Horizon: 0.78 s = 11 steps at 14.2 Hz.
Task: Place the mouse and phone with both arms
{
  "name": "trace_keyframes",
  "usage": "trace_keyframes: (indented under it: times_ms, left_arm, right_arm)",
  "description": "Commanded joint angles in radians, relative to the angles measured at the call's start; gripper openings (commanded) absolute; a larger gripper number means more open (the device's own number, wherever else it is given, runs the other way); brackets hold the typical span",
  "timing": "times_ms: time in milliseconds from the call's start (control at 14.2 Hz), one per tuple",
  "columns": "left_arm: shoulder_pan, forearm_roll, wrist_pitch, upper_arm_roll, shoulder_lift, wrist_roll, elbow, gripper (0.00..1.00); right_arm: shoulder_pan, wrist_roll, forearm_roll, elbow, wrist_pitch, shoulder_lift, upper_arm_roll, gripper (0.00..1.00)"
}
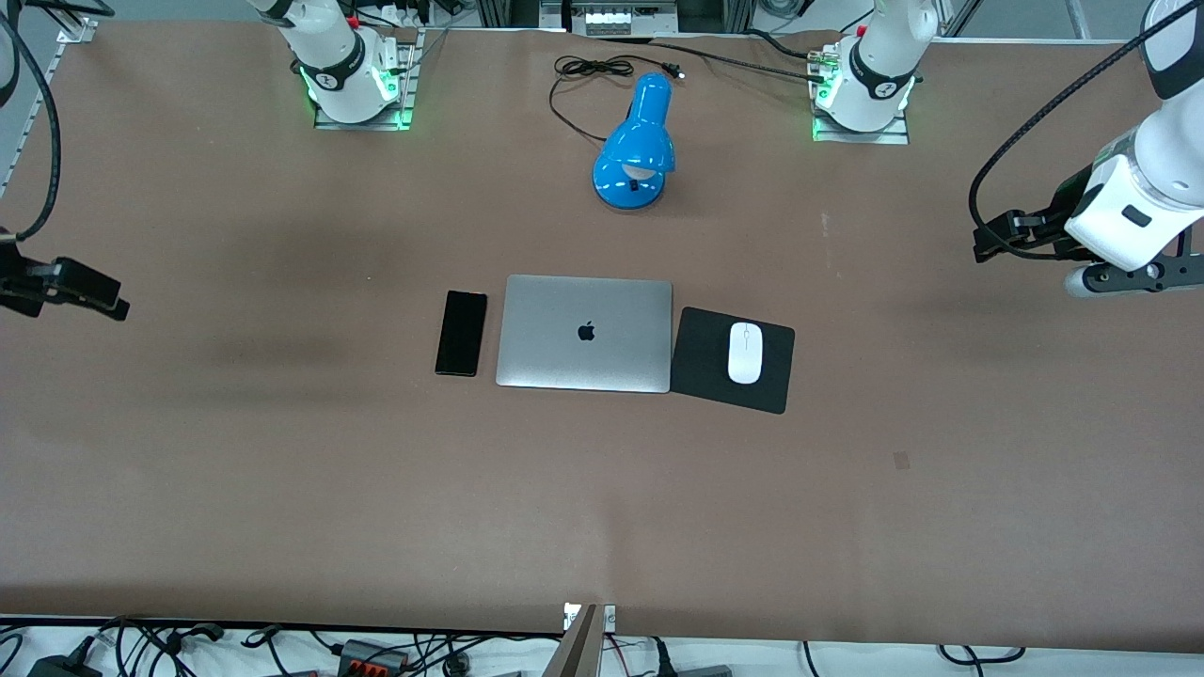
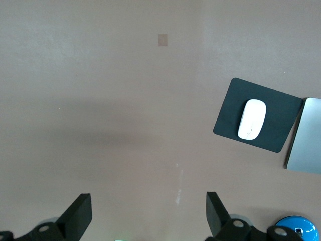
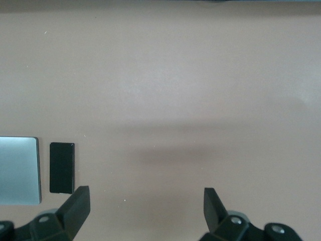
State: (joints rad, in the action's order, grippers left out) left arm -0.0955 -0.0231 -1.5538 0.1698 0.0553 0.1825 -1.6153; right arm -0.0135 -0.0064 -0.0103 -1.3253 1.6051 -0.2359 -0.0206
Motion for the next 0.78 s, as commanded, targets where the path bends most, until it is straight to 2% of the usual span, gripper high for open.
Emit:
trace_keyframes:
  times_ms: [0, 212, 494, 706]
  left_arm:
    - [-0.018, -0.001, 0.008, 0.017, -0.025, -0.014, -0.017, 1.0]
    - [-0.017, -0.001, 0.015, 0.017, -0.025, -0.014, -0.017, 1.0]
    - [-0.018, 0.0, 0.012, 0.017, -0.023, -0.014, -0.017, 1.0]
    - [-0.017, 0.0, 0.015, 0.019, -0.023, -0.014, -0.015, 1.0]
  right_arm:
    - [-0.003, -0.038, -0.01, -0.246, 0.103, 0.163, 0.002, 1.0]
    - [-0.003, -0.043, -0.01, -0.356, 0.124, 0.239, 0.002, 1.0]
    - [-0.002, -0.053, -0.005, -0.449, 0.124, 0.312, 0.002, 1.0]
    - [-0.003, -0.053, -0.001, -0.469, 0.112, 0.333, 0.001, 1.0]
